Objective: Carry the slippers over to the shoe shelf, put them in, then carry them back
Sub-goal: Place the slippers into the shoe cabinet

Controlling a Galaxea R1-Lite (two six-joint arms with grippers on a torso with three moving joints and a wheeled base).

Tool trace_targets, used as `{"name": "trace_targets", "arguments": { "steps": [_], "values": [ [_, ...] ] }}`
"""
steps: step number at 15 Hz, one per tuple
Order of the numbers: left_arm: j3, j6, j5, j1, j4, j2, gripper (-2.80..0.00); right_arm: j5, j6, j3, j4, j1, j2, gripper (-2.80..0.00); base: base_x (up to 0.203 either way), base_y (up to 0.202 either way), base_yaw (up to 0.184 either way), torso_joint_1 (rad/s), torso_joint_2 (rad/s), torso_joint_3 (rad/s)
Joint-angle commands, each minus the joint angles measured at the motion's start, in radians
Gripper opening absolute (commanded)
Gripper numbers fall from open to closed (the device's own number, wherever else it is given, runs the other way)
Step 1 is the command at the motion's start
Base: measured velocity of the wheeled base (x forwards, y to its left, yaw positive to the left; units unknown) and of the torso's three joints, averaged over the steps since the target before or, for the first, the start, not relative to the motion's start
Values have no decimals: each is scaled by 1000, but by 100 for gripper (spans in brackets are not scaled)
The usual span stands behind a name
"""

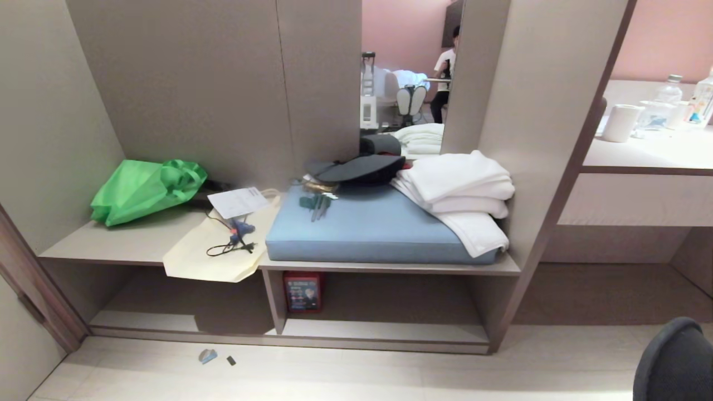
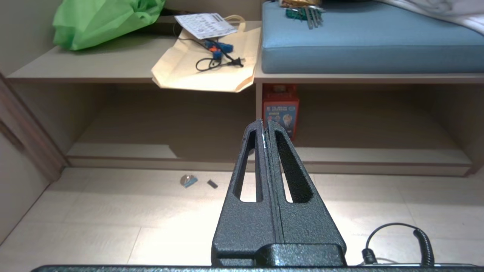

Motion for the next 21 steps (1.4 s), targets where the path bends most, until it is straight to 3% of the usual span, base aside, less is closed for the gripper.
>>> {"name": "trace_targets", "arguments": {
  "steps": [1, 10, 21],
  "values": [
    [0, 0, 0, 0, 0, 1, -280, 1, 1, 2, 0, 1, 1, -280, 192, 0, -3, 3, 1, 2],
    [0, 1, 0, 0, -2, 1, -280, -1, -4, 2, 0, 1, 1, -280, 190, 0, 0, 2, 3, 2],
    [0, 1, 0, 0, -2, 1, -280, -1, -6, 2, 0, 1, 1, -280, 0, 0, 0, 0, 0, 0]
  ]
}}
